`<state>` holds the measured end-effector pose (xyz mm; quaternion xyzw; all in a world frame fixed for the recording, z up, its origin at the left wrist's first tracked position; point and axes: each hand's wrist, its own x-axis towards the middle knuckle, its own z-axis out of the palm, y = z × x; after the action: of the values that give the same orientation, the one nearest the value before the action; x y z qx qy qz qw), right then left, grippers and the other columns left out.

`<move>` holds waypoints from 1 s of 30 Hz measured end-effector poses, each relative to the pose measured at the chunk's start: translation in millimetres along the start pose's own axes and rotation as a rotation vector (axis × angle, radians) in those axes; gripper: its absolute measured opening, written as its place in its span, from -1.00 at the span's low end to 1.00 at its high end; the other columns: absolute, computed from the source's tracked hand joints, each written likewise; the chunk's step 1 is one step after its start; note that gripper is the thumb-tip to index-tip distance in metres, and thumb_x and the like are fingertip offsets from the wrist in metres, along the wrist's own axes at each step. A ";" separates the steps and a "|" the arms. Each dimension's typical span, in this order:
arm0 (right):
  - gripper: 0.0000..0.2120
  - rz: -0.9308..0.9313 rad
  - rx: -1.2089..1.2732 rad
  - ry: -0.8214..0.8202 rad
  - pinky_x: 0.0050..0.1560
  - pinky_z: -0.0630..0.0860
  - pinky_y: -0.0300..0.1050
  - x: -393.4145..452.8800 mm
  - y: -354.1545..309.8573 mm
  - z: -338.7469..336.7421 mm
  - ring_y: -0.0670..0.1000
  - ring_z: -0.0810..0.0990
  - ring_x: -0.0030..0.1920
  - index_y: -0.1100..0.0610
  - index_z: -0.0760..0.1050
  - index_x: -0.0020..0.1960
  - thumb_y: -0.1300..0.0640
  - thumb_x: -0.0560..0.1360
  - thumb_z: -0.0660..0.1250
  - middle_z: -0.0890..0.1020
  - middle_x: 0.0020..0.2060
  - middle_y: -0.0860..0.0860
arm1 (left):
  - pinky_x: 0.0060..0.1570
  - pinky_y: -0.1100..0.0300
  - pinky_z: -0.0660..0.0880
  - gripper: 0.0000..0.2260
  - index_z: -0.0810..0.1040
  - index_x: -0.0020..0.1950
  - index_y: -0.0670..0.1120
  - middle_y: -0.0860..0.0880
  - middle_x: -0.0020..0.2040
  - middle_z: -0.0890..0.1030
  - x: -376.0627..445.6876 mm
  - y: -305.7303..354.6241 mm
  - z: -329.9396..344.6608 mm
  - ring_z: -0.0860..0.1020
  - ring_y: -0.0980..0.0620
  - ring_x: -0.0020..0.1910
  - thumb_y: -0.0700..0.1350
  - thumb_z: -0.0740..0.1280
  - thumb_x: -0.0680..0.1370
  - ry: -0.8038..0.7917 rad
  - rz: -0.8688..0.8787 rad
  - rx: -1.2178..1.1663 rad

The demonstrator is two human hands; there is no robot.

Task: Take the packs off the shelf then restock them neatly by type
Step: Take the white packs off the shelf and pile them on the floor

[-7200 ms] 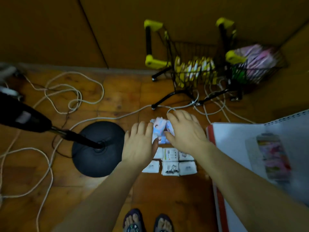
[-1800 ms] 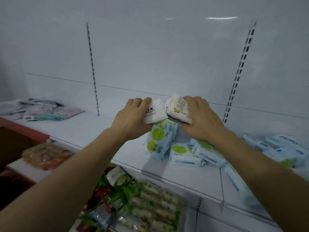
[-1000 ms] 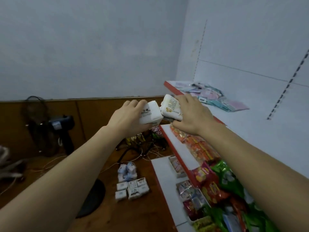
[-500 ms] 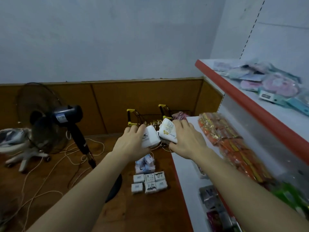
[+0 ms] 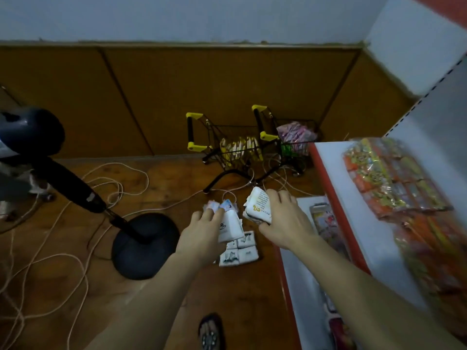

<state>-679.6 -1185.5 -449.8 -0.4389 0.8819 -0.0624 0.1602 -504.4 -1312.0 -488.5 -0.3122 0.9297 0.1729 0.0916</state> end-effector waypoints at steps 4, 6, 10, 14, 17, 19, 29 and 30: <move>-0.24 0.047 0.024 -0.072 0.17 0.44 -0.02 58.9 19.4 70.6 0.12 0.30 0.33 0.05 0.12 0.50 0.01 0.43 0.43 0.33 0.32 0.08 | 0.09 0.01 0.50 -0.26 0.04 0.58 0.01 -0.03 0.46 0.27 60.8 -31.2 68.3 0.23 -0.13 0.40 0.07 0.37 0.52 -0.070 0.013 -0.015; -0.24 0.063 0.042 -0.101 0.21 0.44 -0.01 86.6 31.6 110.3 0.11 0.30 0.34 0.04 0.12 0.51 0.03 0.43 0.43 0.33 0.32 0.08 | 0.10 0.00 0.51 -0.26 0.04 0.58 0.01 -0.04 0.45 0.26 86.9 -44.2 108.3 0.22 -0.12 0.40 0.10 0.37 0.52 -0.107 0.023 -0.017; -0.26 0.090 0.062 -0.150 0.22 0.46 0.00 132.6 61.2 199.0 0.11 0.32 0.34 0.02 0.13 0.51 0.07 0.44 0.42 0.35 0.32 0.07 | 0.10 -0.06 0.52 -0.28 0.08 0.55 0.02 -0.02 0.43 0.26 133.0 -66.8 198.9 0.22 -0.10 0.38 0.08 0.37 0.49 -0.195 0.047 -0.036; -0.25 0.070 0.025 -0.214 0.27 0.40 -0.02 172.8 96.4 293.2 0.12 0.32 0.36 0.02 0.11 0.55 0.06 0.47 0.40 0.35 0.37 0.07 | 0.10 -0.04 0.48 -0.32 0.07 0.55 0.03 -0.02 0.44 0.23 174.3 -80.2 288.6 0.19 -0.09 0.41 0.03 0.33 0.52 -0.255 0.059 -0.020; -0.28 0.072 0.017 -0.232 0.27 0.42 0.00 202.1 124.1 362.8 0.12 0.31 0.36 0.02 0.12 0.54 0.09 0.48 0.39 0.35 0.36 0.06 | 0.14 -0.07 0.50 -0.34 0.09 0.54 0.04 -0.04 0.45 0.22 206.1 -89.8 357.5 0.17 -0.11 0.43 0.00 0.34 0.52 -0.275 0.061 -0.022; -0.30 0.069 0.017 -0.243 0.26 0.43 0.01 219.7 140.8 406.0 0.13 0.31 0.35 0.03 0.14 0.53 0.10 0.49 0.39 0.36 0.34 0.07 | 0.18 -0.08 0.50 -0.34 0.08 0.53 0.04 -0.05 0.47 0.21 225.4 -96.4 402.9 0.16 -0.12 0.44 -0.03 0.34 0.52 -0.287 0.058 -0.019; -0.29 0.041 0.032 -0.304 0.27 0.43 0.03 275.9 190.2 559.3 0.15 0.30 0.38 0.04 0.12 0.55 0.10 0.50 0.37 0.35 0.37 0.08 | 0.26 -0.15 0.42 -0.31 -0.01 0.58 0.02 -0.08 0.52 0.15 279.8 -120.5 540.2 0.11 -0.15 0.49 -0.03 0.31 0.56 -0.342 0.010 0.053; -0.28 0.030 0.037 -0.315 0.27 0.43 0.03 277.3 191.7 566.1 0.14 0.29 0.39 0.03 0.10 0.56 0.09 0.50 0.37 0.34 0.38 0.08 | 0.27 -0.16 0.42 -0.29 -0.03 0.58 0.01 -0.08 0.52 0.14 281.1 -121.9 544.9 0.10 -0.15 0.49 -0.02 0.31 0.56 -0.342 0.000 0.052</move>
<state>-789.4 -1272.0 -1093.6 -0.4269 0.8512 -0.0068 0.3054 -617.4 -1350.8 -1102.1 -0.2756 0.9047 0.1993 0.2565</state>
